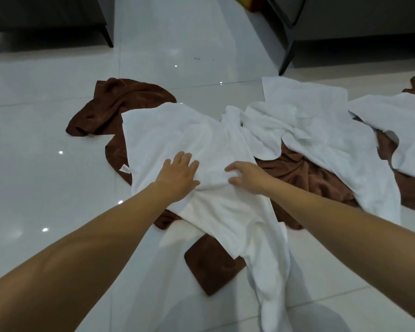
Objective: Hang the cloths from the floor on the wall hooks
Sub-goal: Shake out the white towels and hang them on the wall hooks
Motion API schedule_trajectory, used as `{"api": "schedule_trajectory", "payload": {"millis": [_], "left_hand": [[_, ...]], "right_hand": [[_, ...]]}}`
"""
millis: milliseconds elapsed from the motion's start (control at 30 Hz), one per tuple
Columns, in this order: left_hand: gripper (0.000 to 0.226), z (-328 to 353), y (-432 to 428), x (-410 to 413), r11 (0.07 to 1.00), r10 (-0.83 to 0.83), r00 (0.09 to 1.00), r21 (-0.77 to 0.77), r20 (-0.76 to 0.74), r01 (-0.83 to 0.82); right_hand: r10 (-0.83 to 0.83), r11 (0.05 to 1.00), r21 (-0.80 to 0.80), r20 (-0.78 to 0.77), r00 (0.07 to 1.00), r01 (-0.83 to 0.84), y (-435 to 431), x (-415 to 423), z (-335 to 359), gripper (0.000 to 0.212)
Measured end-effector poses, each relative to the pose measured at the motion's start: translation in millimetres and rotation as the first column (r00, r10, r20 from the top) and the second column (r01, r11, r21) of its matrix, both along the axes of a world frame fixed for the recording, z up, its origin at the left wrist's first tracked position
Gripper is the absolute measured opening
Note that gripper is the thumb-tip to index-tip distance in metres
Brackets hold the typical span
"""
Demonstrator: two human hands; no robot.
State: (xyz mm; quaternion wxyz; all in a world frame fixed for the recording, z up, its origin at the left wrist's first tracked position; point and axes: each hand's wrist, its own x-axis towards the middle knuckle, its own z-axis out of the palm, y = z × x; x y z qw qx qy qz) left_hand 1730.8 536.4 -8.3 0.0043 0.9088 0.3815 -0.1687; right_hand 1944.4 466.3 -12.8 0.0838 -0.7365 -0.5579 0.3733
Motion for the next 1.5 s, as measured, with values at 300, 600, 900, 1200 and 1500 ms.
{"api": "schedule_trajectory", "payload": {"millis": [300,600,900,1200,1500], "left_hand": [[0.053,23,2,41,0.931,0.268,0.932,-0.313,0.244,-0.186],[0.056,4,-1,11,0.870,0.383,0.922,-0.354,0.051,-0.342],[0.061,-17,14,-26,0.699,0.676,0.737,-0.317,0.001,-0.641],[0.066,-34,13,-46,0.472,0.825,0.559,-0.649,0.085,-0.597],[0.076,-37,20,-49,0.297,0.931,0.342,-0.802,0.123,-0.519]], "right_hand": [[-0.142,0.921,0.270,-0.441,0.886,0.282,-3,24,60,0.032],[-0.247,0.962,0.090,-0.116,0.962,0.257,-28,68,41,0.043],[-0.131,0.991,-0.020,-0.152,0.980,0.129,-11,47,24,0.047],[-0.140,0.988,0.029,-0.196,0.970,0.149,3,37,3,0.037],[-0.103,0.988,0.085,-0.244,0.964,0.127,2,29,2,0.037]]}}
